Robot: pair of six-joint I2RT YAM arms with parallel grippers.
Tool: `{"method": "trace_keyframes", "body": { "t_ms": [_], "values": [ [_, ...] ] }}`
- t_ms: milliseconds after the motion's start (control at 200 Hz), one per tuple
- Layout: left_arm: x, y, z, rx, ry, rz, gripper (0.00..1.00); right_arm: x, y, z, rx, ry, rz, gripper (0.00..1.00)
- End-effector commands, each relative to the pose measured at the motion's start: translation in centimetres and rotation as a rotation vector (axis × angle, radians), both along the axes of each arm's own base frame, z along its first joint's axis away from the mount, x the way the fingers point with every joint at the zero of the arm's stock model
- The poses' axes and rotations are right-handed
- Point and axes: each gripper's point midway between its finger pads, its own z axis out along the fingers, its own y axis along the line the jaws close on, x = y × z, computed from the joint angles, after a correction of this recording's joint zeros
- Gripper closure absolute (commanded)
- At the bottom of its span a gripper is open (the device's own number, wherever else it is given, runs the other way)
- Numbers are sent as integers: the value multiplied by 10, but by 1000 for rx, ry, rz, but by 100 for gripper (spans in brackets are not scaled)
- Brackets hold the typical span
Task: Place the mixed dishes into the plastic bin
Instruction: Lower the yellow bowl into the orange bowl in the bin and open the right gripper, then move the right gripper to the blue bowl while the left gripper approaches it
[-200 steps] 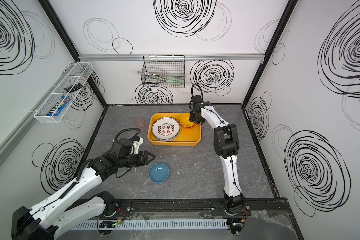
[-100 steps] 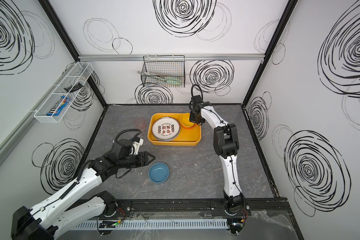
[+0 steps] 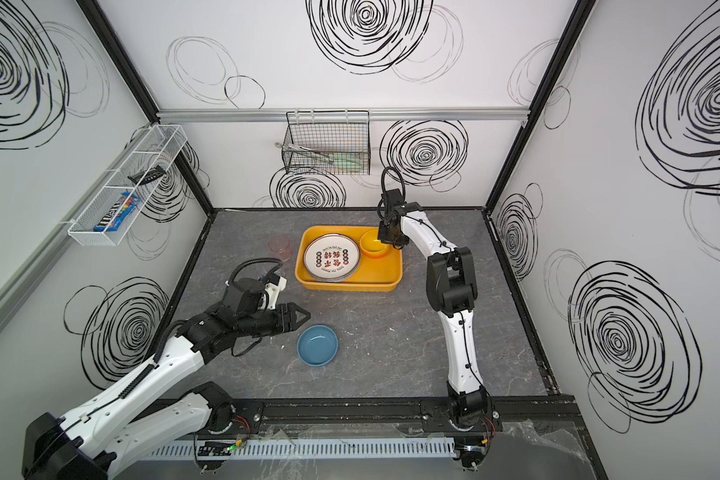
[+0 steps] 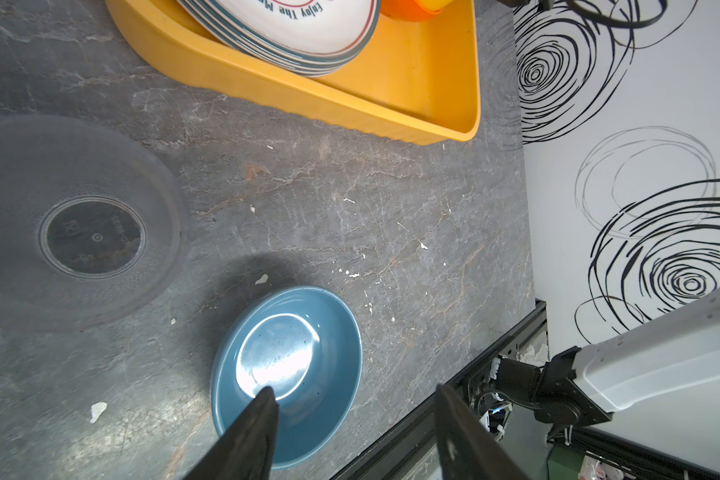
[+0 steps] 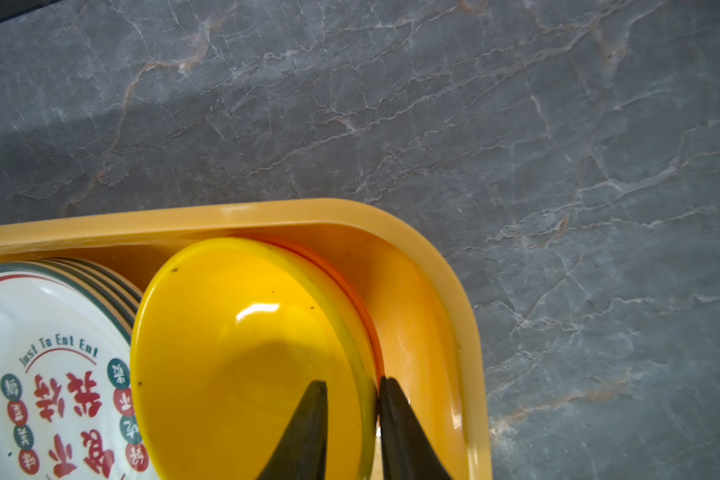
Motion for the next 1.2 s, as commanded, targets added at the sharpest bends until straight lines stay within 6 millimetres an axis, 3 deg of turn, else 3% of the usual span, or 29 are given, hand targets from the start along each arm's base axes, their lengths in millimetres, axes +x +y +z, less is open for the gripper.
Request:
{"method": "trace_keyframes", "body": {
  "t_ms": [0, 330, 535, 1191],
  "values": [
    [4, 2, 4, -12, -22, 20, 37, 0, -2, 28, -7, -45, -10, 71],
    [-2, 13, -4, 43, 4, 42, 37, -17, -4, 68, 13, -111, -5, 68],
    [-7, 17, -13, 65, 28, 51, 37, -39, 8, 77, 63, -118, 42, 69],
    [-19, 18, -42, 158, 94, 36, 38, -159, 66, 82, 423, -26, 409, 69]
  ]
}}
